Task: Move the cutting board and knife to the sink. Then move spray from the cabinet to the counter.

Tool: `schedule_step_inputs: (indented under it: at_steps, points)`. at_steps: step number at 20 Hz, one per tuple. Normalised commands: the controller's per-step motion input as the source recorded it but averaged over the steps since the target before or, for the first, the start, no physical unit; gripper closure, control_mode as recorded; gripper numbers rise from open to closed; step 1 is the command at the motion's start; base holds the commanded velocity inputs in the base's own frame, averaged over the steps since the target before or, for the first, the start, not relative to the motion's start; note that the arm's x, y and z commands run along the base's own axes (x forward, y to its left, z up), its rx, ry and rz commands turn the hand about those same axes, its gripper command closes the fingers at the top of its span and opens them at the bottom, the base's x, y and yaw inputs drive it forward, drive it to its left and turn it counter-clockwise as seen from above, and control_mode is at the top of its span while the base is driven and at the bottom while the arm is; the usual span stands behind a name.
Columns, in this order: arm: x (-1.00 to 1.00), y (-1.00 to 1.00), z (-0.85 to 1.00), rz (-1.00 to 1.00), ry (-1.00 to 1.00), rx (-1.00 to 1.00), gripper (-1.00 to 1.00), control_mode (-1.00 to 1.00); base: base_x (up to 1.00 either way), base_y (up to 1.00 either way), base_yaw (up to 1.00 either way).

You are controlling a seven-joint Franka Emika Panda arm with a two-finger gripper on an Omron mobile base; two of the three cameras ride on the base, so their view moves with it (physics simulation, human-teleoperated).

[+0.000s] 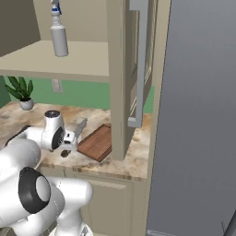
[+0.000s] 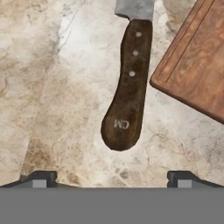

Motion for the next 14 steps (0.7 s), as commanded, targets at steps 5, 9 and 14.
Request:
schedule_step_inputs:
  at_steps: [5, 9, 14]
  points:
    - [0.16, 0.00, -0.10, 0.00, 0.00, 0.00, -1.00, -1.00, 0.00, 0.00, 0.00]
    - [0.02, 0.00, -0.29, 0.00, 0.00, 0.00, -1.00, -1.00, 0.00, 0.00, 0.00]
    - [0.00, 0.00, -0.33, 0.00, 0.00, 0.00, -1.00, -1.00, 0.00, 0.00, 0.00]
